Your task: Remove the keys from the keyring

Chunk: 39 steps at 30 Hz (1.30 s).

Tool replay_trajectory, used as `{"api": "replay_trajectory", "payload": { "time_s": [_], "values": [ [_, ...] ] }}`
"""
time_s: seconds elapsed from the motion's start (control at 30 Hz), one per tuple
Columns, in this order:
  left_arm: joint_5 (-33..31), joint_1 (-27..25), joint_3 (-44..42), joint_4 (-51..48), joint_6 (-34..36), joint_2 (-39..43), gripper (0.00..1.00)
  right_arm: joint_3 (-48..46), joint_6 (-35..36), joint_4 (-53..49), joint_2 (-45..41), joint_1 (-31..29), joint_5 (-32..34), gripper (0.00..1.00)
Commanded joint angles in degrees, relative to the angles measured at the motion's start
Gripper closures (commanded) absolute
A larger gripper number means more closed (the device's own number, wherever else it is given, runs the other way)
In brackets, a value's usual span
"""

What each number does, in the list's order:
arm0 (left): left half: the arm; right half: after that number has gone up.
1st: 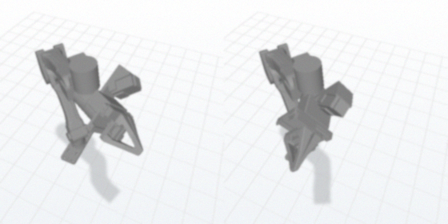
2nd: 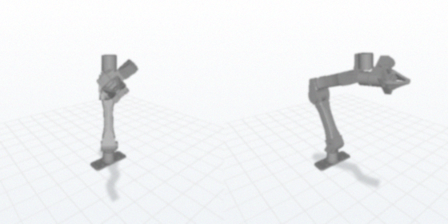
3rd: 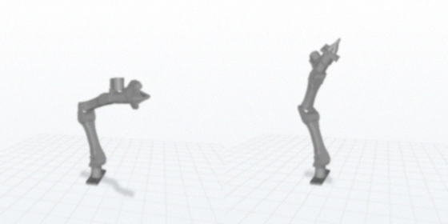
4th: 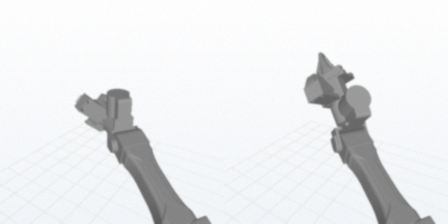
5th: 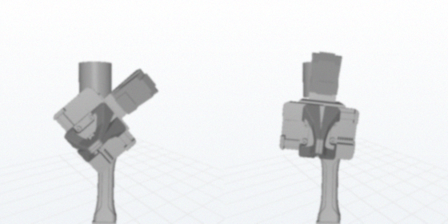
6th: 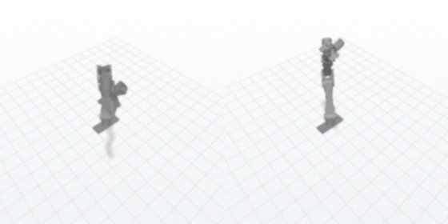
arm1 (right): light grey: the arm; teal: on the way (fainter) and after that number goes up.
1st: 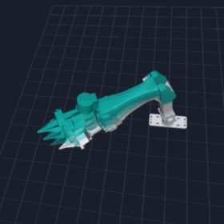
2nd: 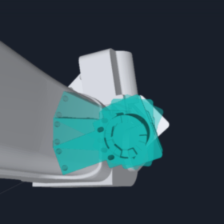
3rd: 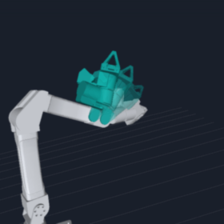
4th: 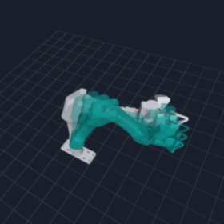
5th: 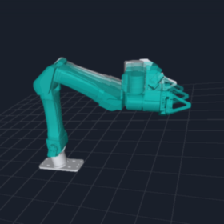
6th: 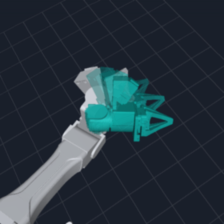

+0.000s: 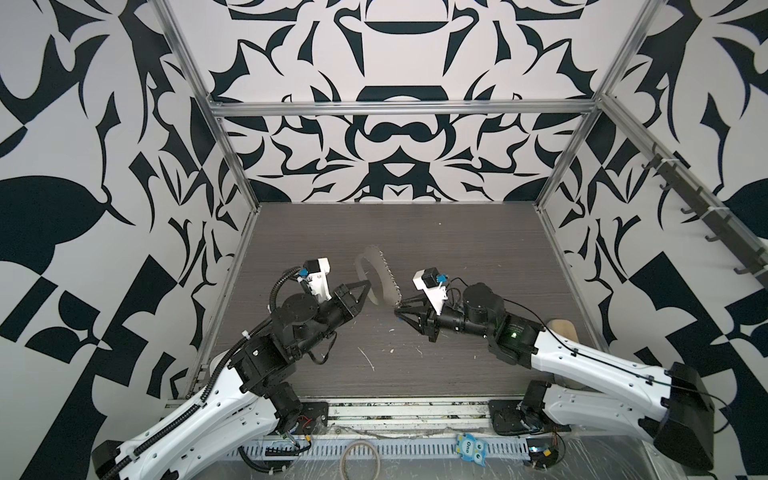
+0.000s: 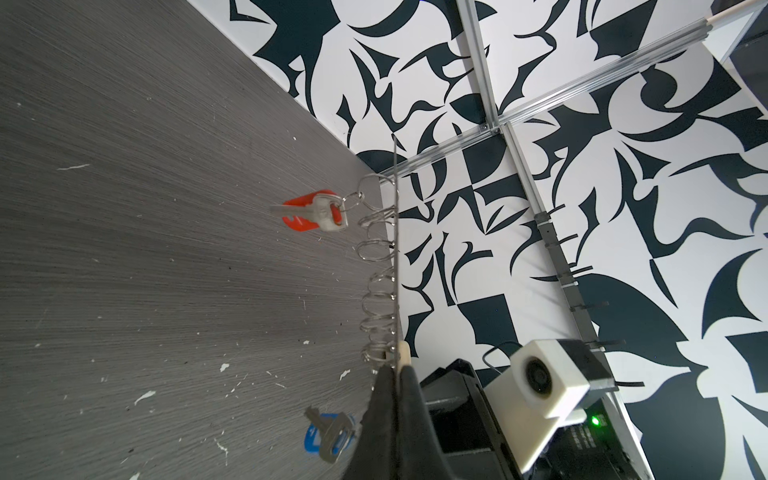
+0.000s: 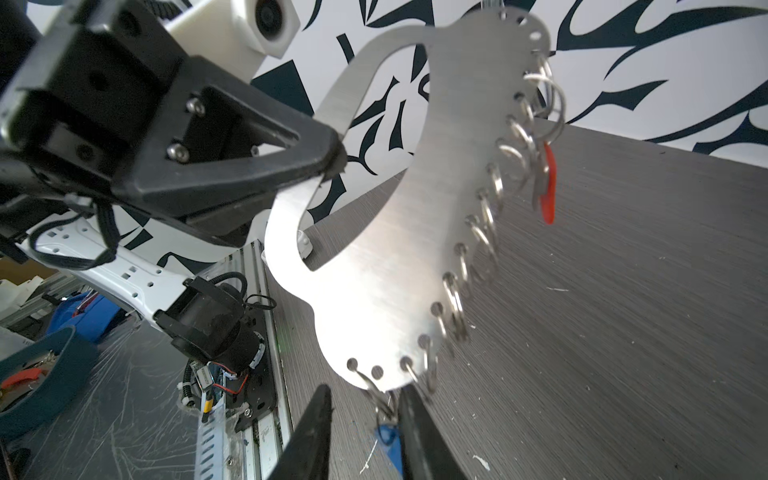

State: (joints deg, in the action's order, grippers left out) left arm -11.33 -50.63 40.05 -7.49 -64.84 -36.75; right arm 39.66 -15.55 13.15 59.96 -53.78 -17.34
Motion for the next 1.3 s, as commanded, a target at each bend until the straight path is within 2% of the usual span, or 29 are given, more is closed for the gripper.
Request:
{"api": "replay_trajectory", "payload": {
  "time_s": [0.0, 0.27, 0.57, 0.77, 0.9, 0.93, 1.03, 1.1, 1.27],
  "values": [
    [-0.2, 0.1, 0.2, 3.0, -0.9, 1.1, 1.0, 2.9, 0.8, 2.8, -0.2, -0.4, -0.3, 0.73],
    [-0.9, 0.1, -0.5, 3.0, -0.9, 2.3, 1.0, 2.1, 0.6, 2.3, -0.9, -0.4, -0.1, 0.8],
    [-0.9, 0.1, -0.8, 3.1, -1.3, 2.0, 1.0, 2.6, 0.2, 2.2, -1.3, -0.4, -0.7, 1.0],
    [-2.6, 0.1, -1.2, 1.3, -1.4, 3.3, 1.0, 3.3, -1.1, -1.0, -2.4, -0.5, 1.1, 1.0],
    [-3.2, 0.1, -1.7, -2.5, -2.0, 3.5, 1.0, 5.8, -2.3, -7.8, -2.9, -0.5, 3.4, 1.0],
    [-3.3, 0.1, -2.1, -3.2, -2.3, 3.8, 0.96, 6.3, -2.3, -8.8, -3.1, -0.5, 3.2, 1.0],
    [-3.7, 0.1, -4.5, -4.7, -3.2, 5.3, 0.7, 7.2, -2.5, -11.6, -3.5, -0.5, 4.0, 1.0],
    [-4.2, 0.1, -6.0, -6.0, -3.7, 6.6, 0.59, 7.8, -2.1, -13.4, -3.5, -0.5, 4.5, 1.0],
    [-5.5, 0.1, -8.0, -10.9, -2.5, 11.3, 0.44, 11.1, 0.3, -18.2, -2.1, -0.3, 4.4, 1.0]
  ]
}}
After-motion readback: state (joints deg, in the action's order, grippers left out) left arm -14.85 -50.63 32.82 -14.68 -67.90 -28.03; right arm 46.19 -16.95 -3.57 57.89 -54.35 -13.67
